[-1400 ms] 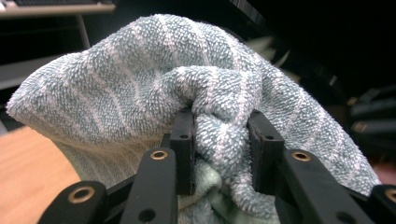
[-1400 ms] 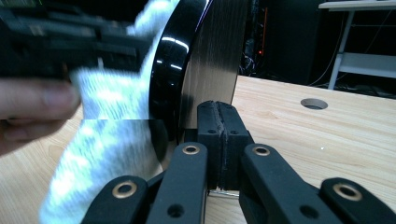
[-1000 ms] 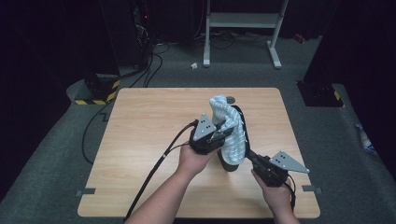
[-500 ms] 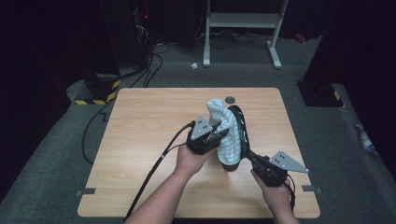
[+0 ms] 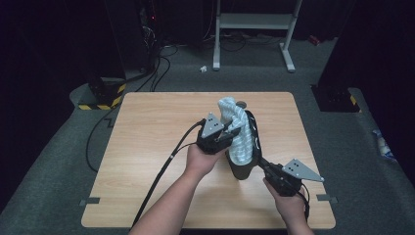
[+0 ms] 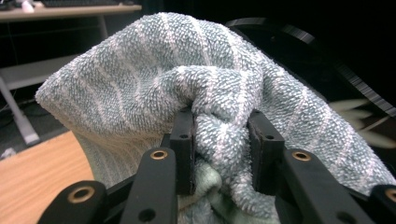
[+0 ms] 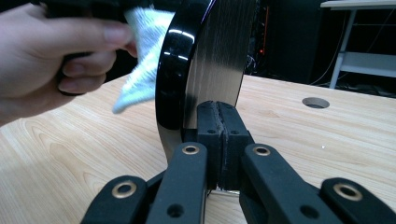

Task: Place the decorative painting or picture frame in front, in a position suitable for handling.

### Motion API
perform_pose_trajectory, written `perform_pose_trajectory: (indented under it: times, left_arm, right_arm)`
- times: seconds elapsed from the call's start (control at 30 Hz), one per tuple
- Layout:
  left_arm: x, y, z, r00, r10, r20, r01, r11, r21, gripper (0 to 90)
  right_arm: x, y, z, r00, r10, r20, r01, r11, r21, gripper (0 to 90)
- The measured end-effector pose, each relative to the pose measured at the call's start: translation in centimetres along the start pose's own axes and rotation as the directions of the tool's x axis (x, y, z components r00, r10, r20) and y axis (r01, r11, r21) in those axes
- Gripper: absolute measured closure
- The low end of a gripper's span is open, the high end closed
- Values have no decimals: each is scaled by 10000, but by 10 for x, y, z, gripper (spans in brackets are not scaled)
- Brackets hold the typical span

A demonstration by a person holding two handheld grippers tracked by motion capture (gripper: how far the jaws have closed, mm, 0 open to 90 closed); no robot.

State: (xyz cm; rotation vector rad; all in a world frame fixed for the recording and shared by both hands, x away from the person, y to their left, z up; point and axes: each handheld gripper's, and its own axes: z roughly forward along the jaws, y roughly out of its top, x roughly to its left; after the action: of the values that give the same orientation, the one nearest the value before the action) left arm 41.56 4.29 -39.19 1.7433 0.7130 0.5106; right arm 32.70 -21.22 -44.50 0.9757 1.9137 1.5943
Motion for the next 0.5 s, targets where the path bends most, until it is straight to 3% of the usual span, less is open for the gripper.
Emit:
perform_pose_trajectory:
  times: [0.23, 0.5]
  left_arm:
    - [8, -18, 8, 9996, -201, -175, 210, 9985, 497, 680]
    - [7, -41, 13, 9994, -297, -164, 312, 9949, 955, 680]
  right_arm:
    - [1, 0, 1, 10000, -19, -6, 19, 10000, 26, 886]
    - [1, -2, 2, 10000, -32, -13, 32, 10000, 80, 886]
